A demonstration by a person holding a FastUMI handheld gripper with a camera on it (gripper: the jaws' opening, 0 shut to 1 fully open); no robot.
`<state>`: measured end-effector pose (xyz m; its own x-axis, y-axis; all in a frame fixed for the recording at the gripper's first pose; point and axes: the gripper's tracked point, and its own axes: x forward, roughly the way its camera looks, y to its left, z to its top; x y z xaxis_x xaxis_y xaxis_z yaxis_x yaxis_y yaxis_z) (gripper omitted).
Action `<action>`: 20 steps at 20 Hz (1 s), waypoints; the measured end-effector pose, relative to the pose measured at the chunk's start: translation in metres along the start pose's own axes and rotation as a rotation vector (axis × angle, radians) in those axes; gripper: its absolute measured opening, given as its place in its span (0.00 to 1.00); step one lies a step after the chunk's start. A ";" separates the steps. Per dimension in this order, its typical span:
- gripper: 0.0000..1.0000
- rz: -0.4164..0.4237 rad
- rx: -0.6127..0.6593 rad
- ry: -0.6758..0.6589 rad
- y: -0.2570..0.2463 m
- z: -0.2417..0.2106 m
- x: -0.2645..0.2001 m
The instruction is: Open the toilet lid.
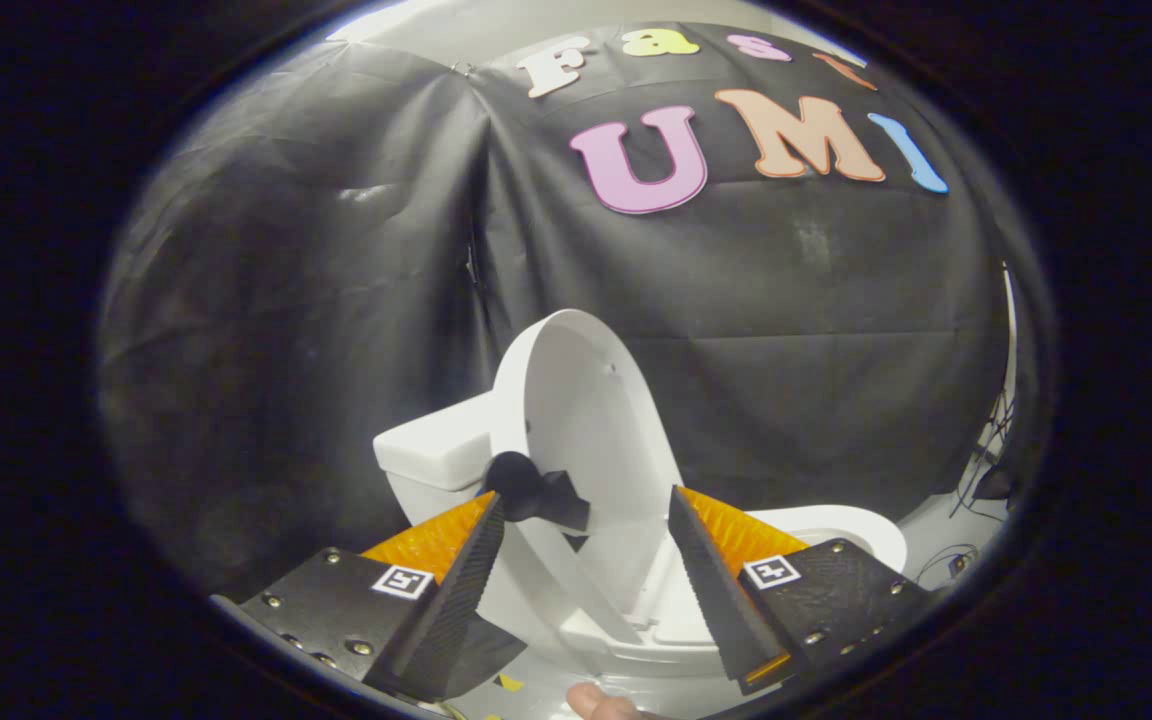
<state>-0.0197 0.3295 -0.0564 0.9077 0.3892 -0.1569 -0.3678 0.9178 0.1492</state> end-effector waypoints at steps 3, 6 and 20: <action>0.97 -0.040 -0.018 -0.012 -0.029 0.009 -0.013; 0.97 -0.089 -0.026 -0.033 -0.059 0.018 -0.026; 0.97 -0.240 -0.021 -0.070 -0.194 0.032 -0.093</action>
<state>-0.0268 0.1125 -0.0399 0.9811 0.1540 -0.1170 -0.1433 0.9851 0.0950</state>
